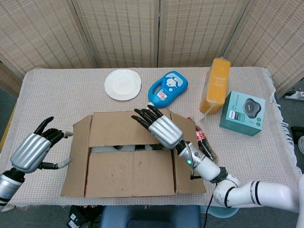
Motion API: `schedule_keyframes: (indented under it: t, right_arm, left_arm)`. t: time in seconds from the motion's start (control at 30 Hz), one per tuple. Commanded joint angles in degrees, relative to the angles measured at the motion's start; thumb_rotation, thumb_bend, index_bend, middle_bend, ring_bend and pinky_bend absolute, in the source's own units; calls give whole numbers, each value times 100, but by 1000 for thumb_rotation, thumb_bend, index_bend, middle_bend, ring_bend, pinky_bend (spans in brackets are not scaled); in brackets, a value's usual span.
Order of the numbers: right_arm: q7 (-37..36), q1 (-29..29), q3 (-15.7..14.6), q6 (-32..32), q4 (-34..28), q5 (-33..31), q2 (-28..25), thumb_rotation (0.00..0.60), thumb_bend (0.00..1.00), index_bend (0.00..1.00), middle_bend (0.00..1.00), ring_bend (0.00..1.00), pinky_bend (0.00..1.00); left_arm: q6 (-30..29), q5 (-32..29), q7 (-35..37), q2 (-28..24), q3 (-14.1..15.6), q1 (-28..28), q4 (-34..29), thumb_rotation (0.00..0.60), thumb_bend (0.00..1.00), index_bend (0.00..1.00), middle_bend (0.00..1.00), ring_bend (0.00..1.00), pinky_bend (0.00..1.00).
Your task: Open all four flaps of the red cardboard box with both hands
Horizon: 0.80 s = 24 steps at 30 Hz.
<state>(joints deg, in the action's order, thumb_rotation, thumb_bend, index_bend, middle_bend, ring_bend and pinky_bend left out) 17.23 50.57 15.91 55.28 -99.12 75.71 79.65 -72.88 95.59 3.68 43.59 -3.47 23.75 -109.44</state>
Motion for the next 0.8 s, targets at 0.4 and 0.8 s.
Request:
schedule_keyframes:
  t: [0.4,0.8]
  right_arm:
    - [-15,375,887,319,597,-663,0,600,230,0,60,101,0]
    - [641,815,1130,116,1716,-2167,305,600,231,0,60,101,0]
  left_arm:
    - [-81,86,65,-31,-22,-40,13,68,227,292,391,339,0]
    - [-114,126,111,-92,-17,-83,-1,70,227,292,391,339,0]
